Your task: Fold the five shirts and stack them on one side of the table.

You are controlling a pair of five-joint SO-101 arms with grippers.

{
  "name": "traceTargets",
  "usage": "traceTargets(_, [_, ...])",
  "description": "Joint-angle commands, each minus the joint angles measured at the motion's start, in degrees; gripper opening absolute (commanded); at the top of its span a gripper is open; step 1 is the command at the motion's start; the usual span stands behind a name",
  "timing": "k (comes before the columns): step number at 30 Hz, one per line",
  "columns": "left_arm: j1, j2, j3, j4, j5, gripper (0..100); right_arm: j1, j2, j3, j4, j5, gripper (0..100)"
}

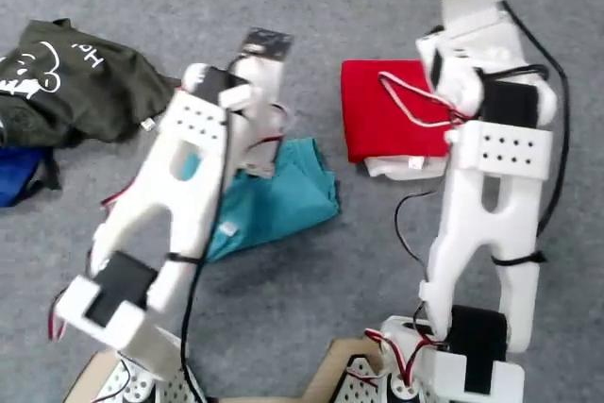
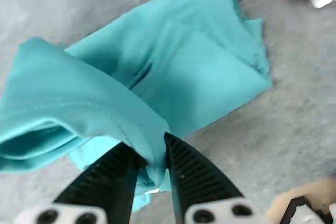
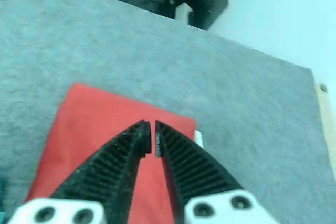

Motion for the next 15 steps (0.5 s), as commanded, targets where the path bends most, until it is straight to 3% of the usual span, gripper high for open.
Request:
traceTargets(1, [2.5, 4.0, -5.4, -2.4, 2.0, 3, 1.9, -2.3, -4.0, 0.1, 0.4, 2.5])
traceTargets(9, [5.5, 15.4, -17.1, -1.7, 6.2, 5, 1.9, -2.2, -3.8, 0.1, 0.4, 2.5])
traceTargets(13, [5.7, 17.7, -22.0, 3.8, 10.2, 21, 0.8, -1.8, -3.7, -0.2, 0.4, 2.6])
traceTargets(15, [5.1, 17.8, -25.1, 5.6, 13.4, 23, -0.2, -1.8, -3.6, 0.0, 0.4, 2.6])
